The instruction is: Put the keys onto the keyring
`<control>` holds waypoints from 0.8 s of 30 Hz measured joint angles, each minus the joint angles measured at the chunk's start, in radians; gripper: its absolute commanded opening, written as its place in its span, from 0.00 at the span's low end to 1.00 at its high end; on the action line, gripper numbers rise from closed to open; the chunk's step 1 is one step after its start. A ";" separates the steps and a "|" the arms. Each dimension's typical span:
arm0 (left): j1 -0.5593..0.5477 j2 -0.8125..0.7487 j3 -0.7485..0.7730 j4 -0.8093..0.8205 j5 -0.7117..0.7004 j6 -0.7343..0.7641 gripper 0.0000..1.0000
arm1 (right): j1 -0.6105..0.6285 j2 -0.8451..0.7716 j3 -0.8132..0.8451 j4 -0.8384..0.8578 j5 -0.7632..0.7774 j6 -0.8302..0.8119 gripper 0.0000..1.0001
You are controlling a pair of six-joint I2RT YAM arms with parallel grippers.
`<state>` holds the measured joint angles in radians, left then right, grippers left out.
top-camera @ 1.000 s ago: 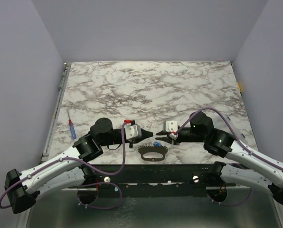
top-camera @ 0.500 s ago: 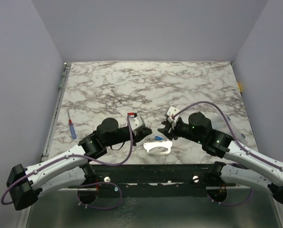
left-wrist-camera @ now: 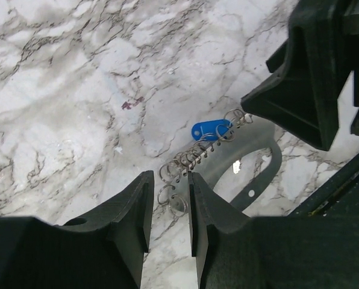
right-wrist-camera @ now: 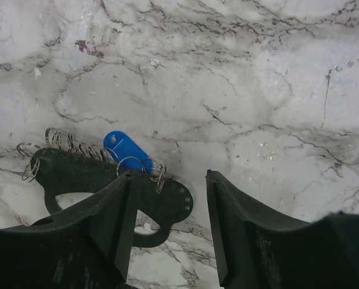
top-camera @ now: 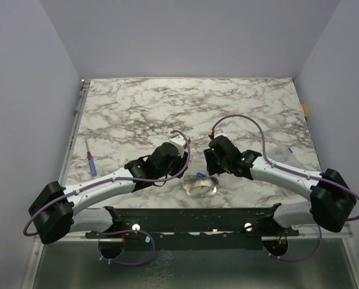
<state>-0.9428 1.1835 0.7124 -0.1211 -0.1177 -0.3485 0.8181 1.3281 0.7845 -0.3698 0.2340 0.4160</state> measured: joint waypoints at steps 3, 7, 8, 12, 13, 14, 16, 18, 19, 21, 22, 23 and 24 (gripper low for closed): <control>0.000 0.014 0.000 -0.029 -0.031 -0.025 0.37 | -0.012 0.007 0.000 -0.021 -0.022 0.026 0.48; 0.000 0.038 0.000 -0.042 -0.055 -0.065 0.38 | -0.023 0.047 0.000 -0.022 -0.061 0.040 0.43; 0.000 0.047 0.000 -0.045 -0.059 -0.075 0.38 | -0.026 0.064 0.000 -0.022 -0.069 0.041 0.42; 0.000 0.059 -0.002 -0.047 -0.071 -0.093 0.38 | -0.031 0.111 0.000 -0.020 -0.093 0.047 0.37; 0.000 0.059 -0.002 -0.046 -0.074 -0.097 0.38 | -0.032 0.120 0.000 -0.018 -0.095 0.047 0.35; 0.000 0.059 -0.002 -0.046 -0.075 -0.098 0.38 | -0.033 0.127 0.000 -0.015 -0.099 0.047 0.31; 0.000 0.059 -0.003 -0.046 -0.076 -0.100 0.38 | -0.033 0.143 0.000 -0.009 -0.108 0.048 0.23; 0.000 0.058 -0.008 -0.046 -0.078 -0.101 0.38 | -0.033 0.154 0.000 -0.003 -0.118 0.047 0.07; 0.000 0.058 -0.009 -0.046 -0.079 -0.101 0.38 | -0.033 0.157 0.000 0.001 -0.124 0.047 0.02; 0.000 0.058 -0.014 -0.047 -0.079 -0.101 0.38 | -0.033 0.158 0.000 0.006 -0.131 0.047 0.01; 0.000 0.057 -0.016 -0.047 -0.081 -0.101 0.38 | -0.033 0.156 0.000 0.010 -0.134 0.046 0.01; 0.000 0.056 -0.018 -0.047 -0.082 -0.101 0.38 | -0.033 0.154 0.000 0.014 -0.136 0.044 0.01; 0.000 0.056 -0.018 -0.046 -0.083 -0.101 0.38 | -0.033 0.150 0.000 0.017 -0.139 0.039 0.01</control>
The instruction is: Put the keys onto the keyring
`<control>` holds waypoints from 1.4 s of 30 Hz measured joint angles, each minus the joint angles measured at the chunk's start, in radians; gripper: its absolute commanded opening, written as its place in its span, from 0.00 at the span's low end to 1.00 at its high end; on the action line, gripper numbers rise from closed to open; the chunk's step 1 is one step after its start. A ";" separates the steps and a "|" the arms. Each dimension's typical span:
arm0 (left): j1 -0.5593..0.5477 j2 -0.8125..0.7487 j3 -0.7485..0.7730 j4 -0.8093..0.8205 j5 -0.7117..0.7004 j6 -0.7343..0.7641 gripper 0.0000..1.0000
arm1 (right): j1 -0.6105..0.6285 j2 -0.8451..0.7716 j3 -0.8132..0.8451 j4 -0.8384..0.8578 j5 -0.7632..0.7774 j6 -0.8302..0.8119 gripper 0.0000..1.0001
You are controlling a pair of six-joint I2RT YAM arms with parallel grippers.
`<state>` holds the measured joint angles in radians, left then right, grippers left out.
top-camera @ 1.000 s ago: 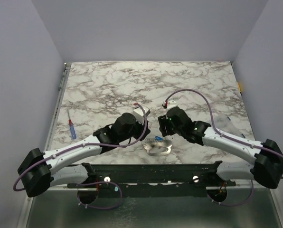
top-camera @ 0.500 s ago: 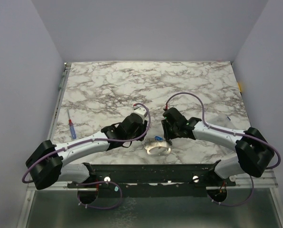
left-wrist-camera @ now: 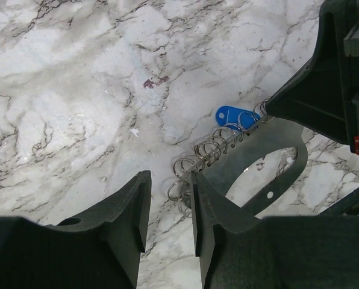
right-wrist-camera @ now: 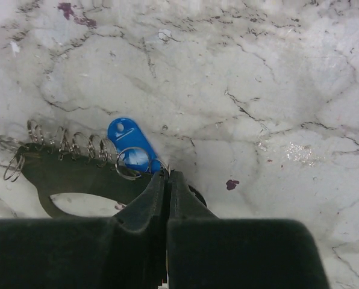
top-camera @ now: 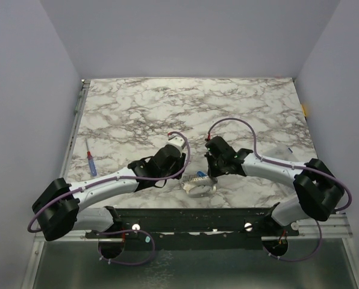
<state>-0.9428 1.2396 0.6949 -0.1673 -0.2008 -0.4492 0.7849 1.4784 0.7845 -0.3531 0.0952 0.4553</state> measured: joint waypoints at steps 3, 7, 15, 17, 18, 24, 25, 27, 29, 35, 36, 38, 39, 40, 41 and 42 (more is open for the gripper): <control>0.000 -0.009 0.000 0.002 -0.002 0.003 0.38 | -0.001 -0.048 -0.005 0.013 -0.009 -0.025 0.01; 0.000 -0.031 0.000 0.019 -0.002 0.025 0.39 | -0.001 -0.204 -0.036 0.069 -0.026 -0.086 0.01; 0.000 -0.133 0.000 0.083 0.005 0.119 0.60 | -0.002 -0.523 -0.182 0.253 -0.156 -0.249 0.01; 0.000 -0.172 0.000 0.109 0.037 0.156 0.62 | -0.002 -0.573 -0.215 0.303 -0.211 -0.275 0.01; 0.000 -0.186 0.001 0.118 0.048 0.165 0.62 | -0.002 -0.594 -0.230 0.326 -0.239 -0.286 0.01; 0.000 -0.315 0.000 0.192 0.169 0.280 0.62 | -0.002 -0.683 -0.275 0.439 -0.408 -0.344 0.01; 0.000 -0.330 0.001 0.198 0.185 0.295 0.61 | -0.002 -0.688 -0.275 0.454 -0.435 -0.354 0.01; 0.000 -0.371 0.000 0.212 0.237 0.341 0.58 | -0.002 -0.694 -0.275 0.481 -0.495 -0.374 0.01; 0.000 -0.406 -0.004 0.217 0.292 0.383 0.53 | -0.002 -0.698 -0.275 0.508 -0.559 -0.394 0.01; 0.000 -0.537 -0.019 0.197 0.445 0.522 0.43 | -0.002 -0.719 -0.275 0.563 -0.729 -0.474 0.01; 0.000 -0.550 -0.019 0.185 0.460 0.542 0.42 | -0.002 -0.721 -0.275 0.567 -0.754 -0.485 0.01; 0.000 -0.571 -0.018 0.148 0.492 0.596 0.41 | -0.002 -0.723 -0.272 0.567 -0.806 -0.508 0.01; 0.000 -0.575 -0.016 0.131 0.503 0.614 0.41 | -0.002 -0.722 -0.269 0.566 -0.825 -0.516 0.01; 0.000 -0.576 -0.015 0.109 0.516 0.640 0.41 | -0.002 -0.721 -0.262 0.558 -0.853 -0.529 0.01; 0.000 -0.576 -0.015 0.095 0.525 0.657 0.41 | -0.002 -0.719 -0.255 0.550 -0.871 -0.539 0.01; 0.000 -0.575 -0.015 0.077 0.536 0.678 0.41 | -0.002 -0.717 -0.245 0.536 -0.892 -0.550 0.01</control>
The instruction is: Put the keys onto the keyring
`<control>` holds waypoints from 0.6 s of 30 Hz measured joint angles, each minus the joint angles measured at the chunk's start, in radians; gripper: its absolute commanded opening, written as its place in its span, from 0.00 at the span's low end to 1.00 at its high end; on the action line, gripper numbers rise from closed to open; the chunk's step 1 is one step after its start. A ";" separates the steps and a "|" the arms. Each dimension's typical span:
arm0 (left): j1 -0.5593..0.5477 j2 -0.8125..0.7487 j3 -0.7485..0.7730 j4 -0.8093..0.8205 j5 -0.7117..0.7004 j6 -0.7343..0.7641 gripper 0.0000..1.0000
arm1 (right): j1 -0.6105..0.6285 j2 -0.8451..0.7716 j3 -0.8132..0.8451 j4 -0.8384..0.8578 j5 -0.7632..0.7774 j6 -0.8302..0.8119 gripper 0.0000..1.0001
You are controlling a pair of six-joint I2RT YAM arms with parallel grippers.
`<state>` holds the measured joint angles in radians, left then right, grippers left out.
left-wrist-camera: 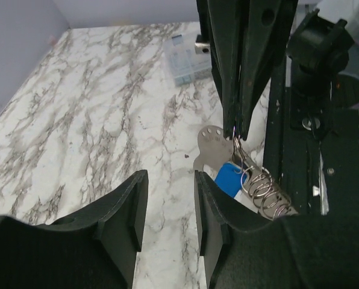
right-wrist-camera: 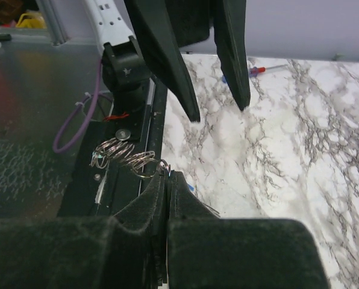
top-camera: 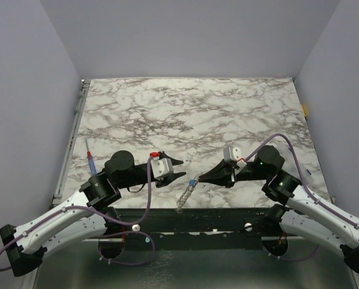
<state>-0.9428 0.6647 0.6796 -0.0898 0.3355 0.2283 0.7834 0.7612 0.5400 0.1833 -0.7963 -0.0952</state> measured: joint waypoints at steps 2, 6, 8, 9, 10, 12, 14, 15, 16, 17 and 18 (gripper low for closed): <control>0.000 0.011 -0.001 -0.026 0.032 0.039 0.41 | 0.000 0.005 0.019 -0.016 -0.030 -0.019 0.01; 0.000 0.064 -0.001 -0.052 0.103 0.081 0.35 | 0.000 0.011 0.036 -0.027 -0.055 -0.042 0.01; 0.000 0.103 -0.001 -0.062 0.138 0.091 0.32 | 0.000 0.013 0.037 -0.030 -0.055 -0.047 0.01; 0.000 0.115 -0.001 -0.069 0.153 0.093 0.31 | 0.000 0.015 0.037 -0.032 -0.055 -0.051 0.01; 0.000 0.121 -0.001 -0.071 0.162 0.094 0.30 | 0.000 0.016 0.037 -0.035 -0.055 -0.055 0.01; 0.000 0.120 -0.001 -0.068 0.182 0.093 0.29 | 0.000 0.016 0.037 -0.045 -0.053 -0.058 0.01; 0.000 0.110 -0.001 -0.061 0.196 0.091 0.27 | 0.000 0.016 0.037 -0.051 -0.045 -0.061 0.01; 0.000 0.105 -0.001 -0.056 0.202 0.088 0.27 | 0.000 0.016 0.037 -0.052 -0.040 -0.061 0.01; 0.000 0.100 -0.001 -0.051 0.208 0.085 0.27 | 0.000 0.016 0.037 -0.052 -0.034 -0.061 0.01; 0.000 0.094 -0.001 -0.046 0.215 0.079 0.27 | 0.000 0.015 0.037 -0.052 -0.029 -0.061 0.01; 0.000 0.090 -0.001 -0.043 0.220 0.074 0.27 | 0.000 0.014 0.037 -0.052 -0.026 -0.061 0.01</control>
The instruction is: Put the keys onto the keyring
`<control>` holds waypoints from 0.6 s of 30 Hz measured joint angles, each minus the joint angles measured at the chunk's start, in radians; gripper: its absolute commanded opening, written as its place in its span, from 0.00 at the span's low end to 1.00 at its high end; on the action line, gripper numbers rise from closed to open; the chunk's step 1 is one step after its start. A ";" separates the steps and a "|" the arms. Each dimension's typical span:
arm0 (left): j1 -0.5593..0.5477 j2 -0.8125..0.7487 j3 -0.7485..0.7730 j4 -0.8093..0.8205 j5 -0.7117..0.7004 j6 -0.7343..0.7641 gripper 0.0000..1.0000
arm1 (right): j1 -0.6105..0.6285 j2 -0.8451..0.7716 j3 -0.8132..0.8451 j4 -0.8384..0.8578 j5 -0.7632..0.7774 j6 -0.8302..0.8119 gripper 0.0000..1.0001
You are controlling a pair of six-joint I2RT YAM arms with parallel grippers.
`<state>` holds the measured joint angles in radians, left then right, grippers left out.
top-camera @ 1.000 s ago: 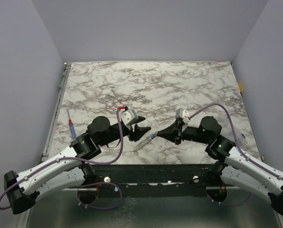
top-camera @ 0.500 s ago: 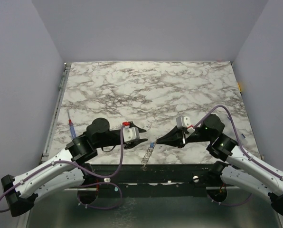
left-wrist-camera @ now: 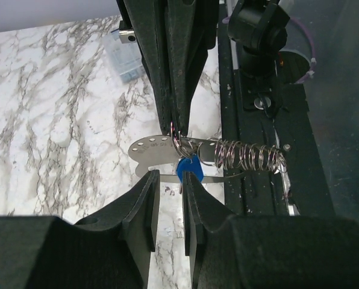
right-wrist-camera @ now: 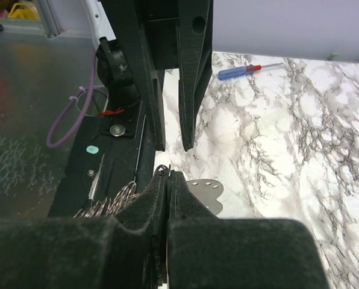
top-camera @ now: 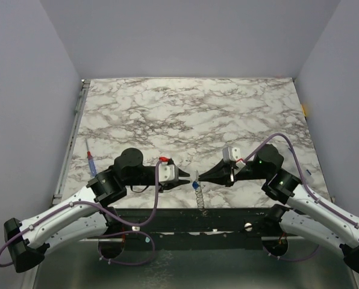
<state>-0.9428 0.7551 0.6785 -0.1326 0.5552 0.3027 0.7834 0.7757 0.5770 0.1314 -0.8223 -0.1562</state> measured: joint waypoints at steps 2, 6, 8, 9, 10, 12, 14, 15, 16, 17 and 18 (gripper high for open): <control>0.000 -0.002 0.000 0.007 0.007 -0.014 0.27 | 0.000 0.000 0.000 0.000 0.006 0.000 0.01; 0.000 0.006 0.000 0.028 0.013 -0.072 0.26 | 0.000 -0.004 0.000 0.001 0.019 0.001 0.01; 0.000 0.016 -0.003 0.052 0.013 -0.107 0.25 | 0.000 -0.009 0.000 0.004 0.023 0.003 0.01; 0.000 0.019 -0.008 0.068 0.013 -0.126 0.25 | 0.000 -0.013 0.000 0.006 0.024 0.006 0.01; 0.000 0.021 -0.015 0.085 0.012 -0.142 0.25 | 0.000 -0.018 0.000 0.010 0.026 0.010 0.01; 0.000 0.021 -0.037 0.116 0.002 -0.169 0.23 | 0.000 -0.026 0.000 0.018 0.026 0.017 0.00; 0.000 0.021 -0.060 0.147 -0.029 -0.193 0.21 | 0.000 -0.030 0.000 0.029 0.026 0.025 0.01; 0.000 0.020 -0.070 0.161 -0.045 -0.201 0.21 | 0.000 -0.031 0.000 0.032 0.026 0.027 0.01; 0.000 0.020 -0.085 0.188 -0.064 -0.213 0.20 | 0.000 -0.031 0.000 0.035 0.025 0.029 0.01; 0.000 0.020 -0.094 0.204 -0.077 -0.221 0.20 | 0.000 -0.031 0.000 0.037 0.025 0.032 0.01; 0.000 0.020 -0.103 0.224 -0.088 -0.230 0.20 | 0.000 -0.031 0.000 0.039 0.025 0.036 0.01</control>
<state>-0.9424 0.7750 0.5755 0.0910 0.4671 0.0731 0.7834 0.7452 0.5770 0.1699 -0.7975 -0.1204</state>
